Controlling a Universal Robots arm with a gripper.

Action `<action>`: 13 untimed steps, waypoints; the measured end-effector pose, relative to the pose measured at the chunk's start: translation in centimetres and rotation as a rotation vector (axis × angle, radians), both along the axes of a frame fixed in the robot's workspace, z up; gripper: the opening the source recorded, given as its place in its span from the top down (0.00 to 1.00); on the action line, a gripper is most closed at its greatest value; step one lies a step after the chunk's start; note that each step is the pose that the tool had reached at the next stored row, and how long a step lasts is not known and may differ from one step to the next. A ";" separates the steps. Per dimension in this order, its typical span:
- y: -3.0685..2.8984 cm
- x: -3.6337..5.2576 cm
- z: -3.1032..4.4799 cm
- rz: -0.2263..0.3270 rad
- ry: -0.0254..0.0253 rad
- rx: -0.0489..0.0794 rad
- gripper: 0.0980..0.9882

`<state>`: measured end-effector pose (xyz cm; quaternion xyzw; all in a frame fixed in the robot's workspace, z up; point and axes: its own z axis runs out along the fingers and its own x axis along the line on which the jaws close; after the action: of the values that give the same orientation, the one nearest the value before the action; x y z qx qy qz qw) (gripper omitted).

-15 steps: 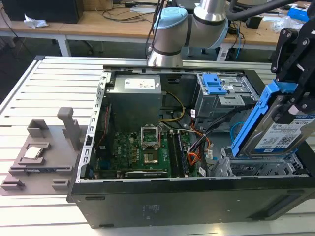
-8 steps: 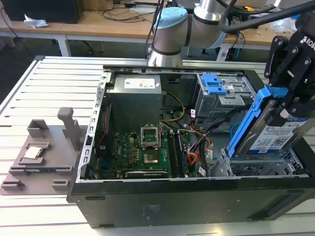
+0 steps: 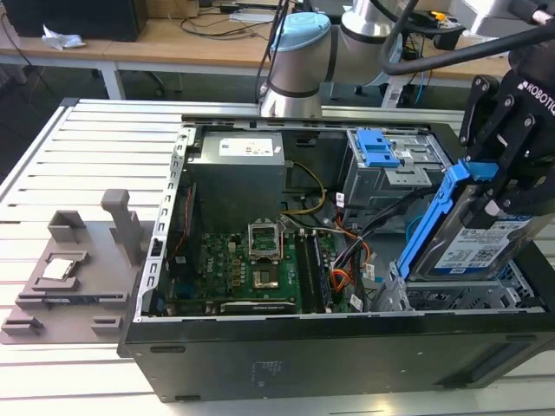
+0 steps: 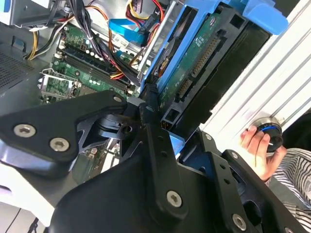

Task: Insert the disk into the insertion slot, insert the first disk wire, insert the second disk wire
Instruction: 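Insert the disk into the insertion slot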

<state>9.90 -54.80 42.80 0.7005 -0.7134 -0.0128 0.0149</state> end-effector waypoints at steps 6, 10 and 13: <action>0.00 -0.02 -2.04 0.000 0.0001 0.000 0.70; 0.00 -0.02 -3.20 0.000 0.0001 0.000 0.70; 0.00 -0.02 -3.91 0.000 0.0001 0.000 0.70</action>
<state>9.88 -54.80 38.89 0.7005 -0.7134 -0.0129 0.0150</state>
